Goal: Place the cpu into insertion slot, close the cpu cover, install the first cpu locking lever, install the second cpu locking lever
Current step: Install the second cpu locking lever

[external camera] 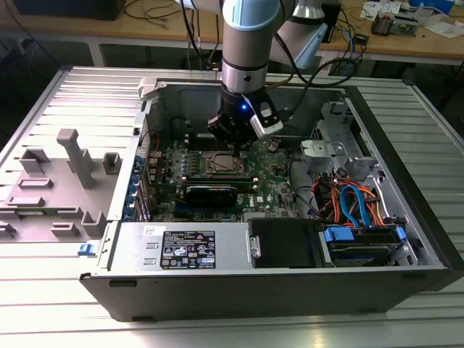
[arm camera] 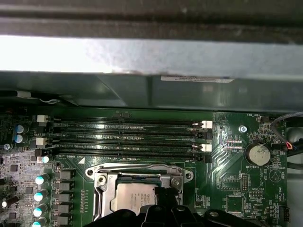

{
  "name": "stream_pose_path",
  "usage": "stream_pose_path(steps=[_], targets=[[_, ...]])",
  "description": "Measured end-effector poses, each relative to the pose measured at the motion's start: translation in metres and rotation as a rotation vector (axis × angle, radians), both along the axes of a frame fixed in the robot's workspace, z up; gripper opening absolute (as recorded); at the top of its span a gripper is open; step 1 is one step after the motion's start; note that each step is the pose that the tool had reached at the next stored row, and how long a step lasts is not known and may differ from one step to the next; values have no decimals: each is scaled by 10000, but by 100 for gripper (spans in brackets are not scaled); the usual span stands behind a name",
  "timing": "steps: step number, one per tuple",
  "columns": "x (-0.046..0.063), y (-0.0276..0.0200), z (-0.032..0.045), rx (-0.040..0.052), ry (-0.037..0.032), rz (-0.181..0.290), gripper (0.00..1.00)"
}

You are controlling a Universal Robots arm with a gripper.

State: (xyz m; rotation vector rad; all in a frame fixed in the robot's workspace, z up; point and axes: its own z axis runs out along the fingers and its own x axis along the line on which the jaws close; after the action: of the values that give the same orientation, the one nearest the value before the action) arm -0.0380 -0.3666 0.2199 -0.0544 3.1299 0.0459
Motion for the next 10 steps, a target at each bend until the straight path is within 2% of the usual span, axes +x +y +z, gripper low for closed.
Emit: stream_pose_path(steps=[8, 10], targets=[[0, -73, 0, -2, 1, 0, 11], [-1, -77, 0, -1, 1, -2, 11]])
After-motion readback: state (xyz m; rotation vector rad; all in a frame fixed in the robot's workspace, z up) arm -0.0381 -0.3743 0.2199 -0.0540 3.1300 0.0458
